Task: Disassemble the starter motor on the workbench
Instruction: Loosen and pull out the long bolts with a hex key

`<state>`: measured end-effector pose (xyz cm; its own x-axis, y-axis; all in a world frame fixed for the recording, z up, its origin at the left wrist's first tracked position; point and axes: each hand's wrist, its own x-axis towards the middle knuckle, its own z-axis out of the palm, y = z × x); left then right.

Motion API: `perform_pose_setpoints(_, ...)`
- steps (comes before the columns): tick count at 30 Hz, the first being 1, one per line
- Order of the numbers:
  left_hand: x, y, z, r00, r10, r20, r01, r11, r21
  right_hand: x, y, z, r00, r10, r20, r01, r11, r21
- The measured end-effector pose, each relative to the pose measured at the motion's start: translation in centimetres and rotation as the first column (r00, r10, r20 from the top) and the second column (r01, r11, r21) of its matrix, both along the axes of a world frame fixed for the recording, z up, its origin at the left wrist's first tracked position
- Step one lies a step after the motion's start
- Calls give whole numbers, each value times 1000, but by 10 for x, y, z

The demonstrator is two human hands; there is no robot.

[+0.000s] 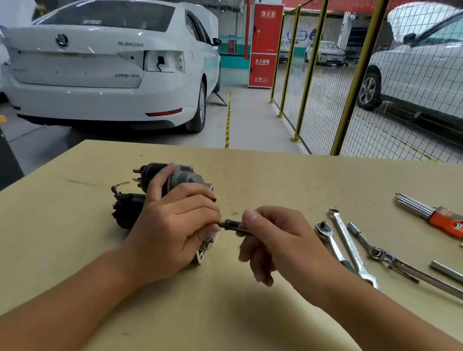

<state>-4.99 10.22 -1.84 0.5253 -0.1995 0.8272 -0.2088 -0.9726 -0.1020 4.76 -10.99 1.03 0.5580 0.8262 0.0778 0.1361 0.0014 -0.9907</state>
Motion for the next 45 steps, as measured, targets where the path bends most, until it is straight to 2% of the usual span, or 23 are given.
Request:
perform_pose_setpoints(6,4,-4,-2,999,6,41,-3,997,-73,1,0,3,993,36,116,-24,994,-108)
perform_pose_setpoints(8,3,-2,-1,1000,-3,17,4,999,-41,0,1,3,987,22,158,-3,993,-120)
perform_pose_setpoints(11,1,-1,2,1000,12,-23,-12,999,31,3,2,1,996,-30,89,38,996,-85)
perform_pose_setpoints(15,-2,1,6,999,34,3,-34,997,67,4,2,1,990,2,143,19,990,-140)
perform_pose_setpoints(18,-12,25,18,987,134,94,-124,987,-102,4,2,-2,977,-26,210,59,986,-156)
perform_pose_setpoints(20,-22,51,24,954,289,77,-250,912,-326,6,3,-4,973,-48,226,82,986,-145)
perform_pose_setpoints(21,-27,64,25,945,328,-1,-293,843,-452,7,4,-3,972,-52,228,85,987,-139)
perform_pose_setpoints(22,-33,74,22,945,306,-111,-313,762,-567,8,4,-3,969,-51,242,87,986,-140)
perform_pose_setpoints(24,-39,87,16,952,98,-292,-290,598,-747,8,6,-3,951,-41,306,92,984,-153)
perform_pose_setpoints(25,-40,90,13,938,-4,-347,-284,566,-774,8,6,-3,941,-42,335,98,983,-153)
perform_pose_setpoints(28,-36,90,8,901,-36,-433,-307,653,-692,9,8,-3,928,-52,368,116,981,-154)
perform_pose_setpoints(30,-32,87,8,915,-44,-401,-280,646,-710,9,8,-4,957,-56,283,105,981,-161)
perform_pose_setpoints(33,-29,82,5,930,-56,-362,-247,633,-734,10,6,-3,999,-37,21,40,990,-137)
perform_pose_setpoints(36,-28,76,4,936,-33,-350,-249,642,-726,15,3,1,997,-20,-71,12,993,-114)
perform_pose_setpoints(39,-25,68,-1,943,20,-333,-269,635,-724,20,-1,-2,969,-48,-241,31,997,-74)
perform_pose_setpoints(42,-24,59,-4,941,92,-325,-306,642,-703,21,-2,-10,959,-84,-270,70,996,-64)
perform_pose_setpoints(45,-25,55,-2,926,185,-328,-360,693,-625,23,-4,-12,977,-57,-205,51,998,-39)
